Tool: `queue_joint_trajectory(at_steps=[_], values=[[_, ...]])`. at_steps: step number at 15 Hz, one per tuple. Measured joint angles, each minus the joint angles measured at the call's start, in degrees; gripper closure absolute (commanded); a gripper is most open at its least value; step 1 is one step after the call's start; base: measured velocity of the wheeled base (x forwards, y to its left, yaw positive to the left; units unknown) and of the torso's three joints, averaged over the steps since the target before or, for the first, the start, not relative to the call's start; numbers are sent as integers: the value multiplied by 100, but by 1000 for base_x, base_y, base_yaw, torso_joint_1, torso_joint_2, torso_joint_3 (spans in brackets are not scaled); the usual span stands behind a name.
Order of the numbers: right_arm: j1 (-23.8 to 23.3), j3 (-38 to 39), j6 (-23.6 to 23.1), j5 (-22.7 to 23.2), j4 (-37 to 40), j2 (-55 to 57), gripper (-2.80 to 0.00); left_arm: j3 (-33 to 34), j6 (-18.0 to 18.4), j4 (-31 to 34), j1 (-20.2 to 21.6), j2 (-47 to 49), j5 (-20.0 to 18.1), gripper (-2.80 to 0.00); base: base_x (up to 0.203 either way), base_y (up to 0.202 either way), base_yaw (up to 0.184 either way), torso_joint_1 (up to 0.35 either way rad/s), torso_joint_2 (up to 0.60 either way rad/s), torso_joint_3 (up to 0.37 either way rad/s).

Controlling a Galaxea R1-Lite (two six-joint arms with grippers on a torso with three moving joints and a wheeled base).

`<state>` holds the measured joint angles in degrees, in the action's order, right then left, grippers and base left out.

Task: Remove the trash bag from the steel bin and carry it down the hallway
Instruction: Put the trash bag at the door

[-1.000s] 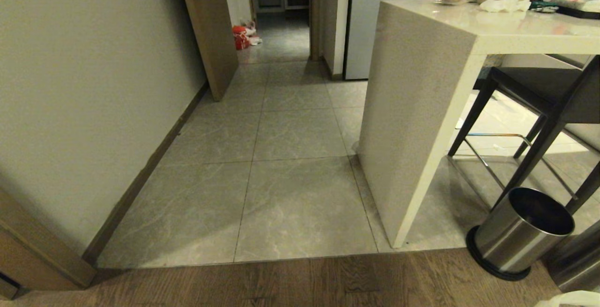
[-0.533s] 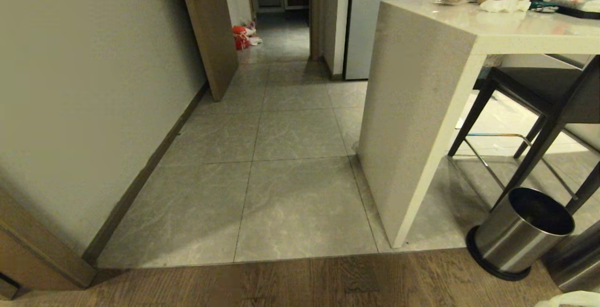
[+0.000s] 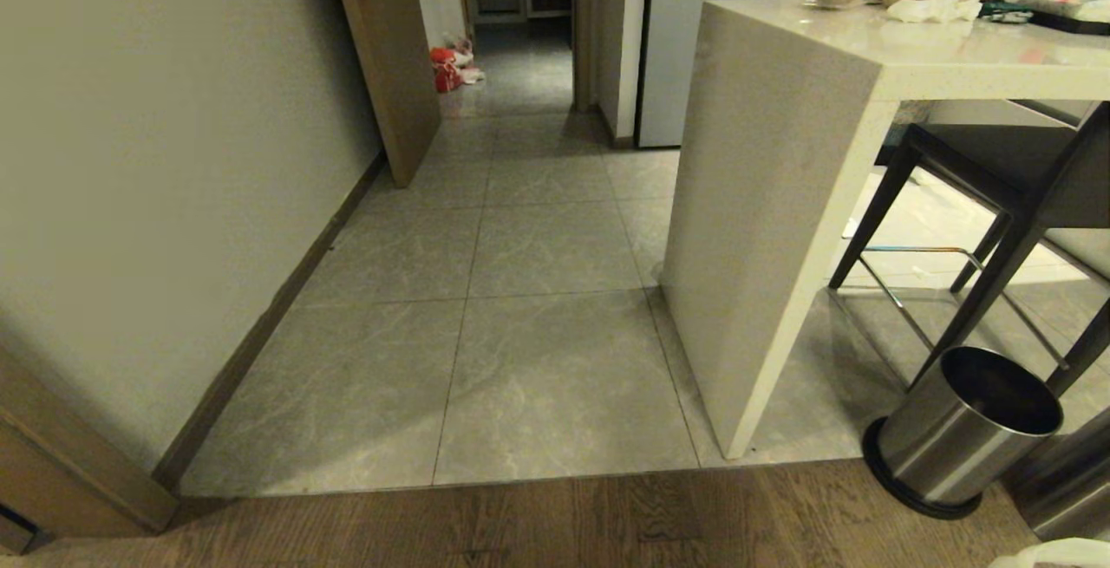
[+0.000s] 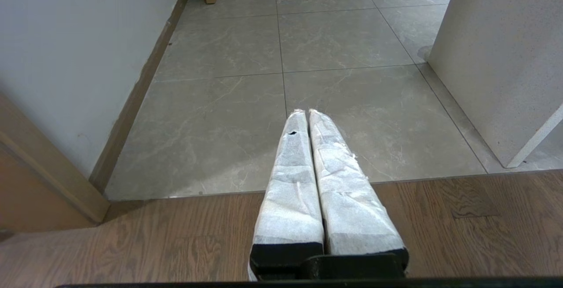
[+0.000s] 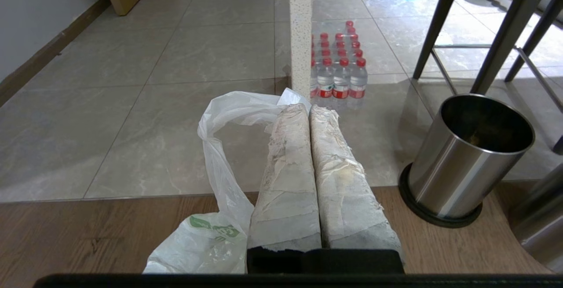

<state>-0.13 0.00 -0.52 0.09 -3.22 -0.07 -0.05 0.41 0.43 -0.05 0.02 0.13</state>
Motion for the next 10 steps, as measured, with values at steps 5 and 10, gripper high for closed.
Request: queue_joint_trajectory(at_steps=[5, 10], values=[[9, 0, -13, -2, 0, 0, 0, 0, 1, 1, 0, 0, -2, 0, 0, 0, 0, 0, 0, 0], [10, 0, -8, -4, -6, 0, 0, 0, 2, -2, 5, 0, -2, 0, 3, 4, -71, 2, 0, 1]])
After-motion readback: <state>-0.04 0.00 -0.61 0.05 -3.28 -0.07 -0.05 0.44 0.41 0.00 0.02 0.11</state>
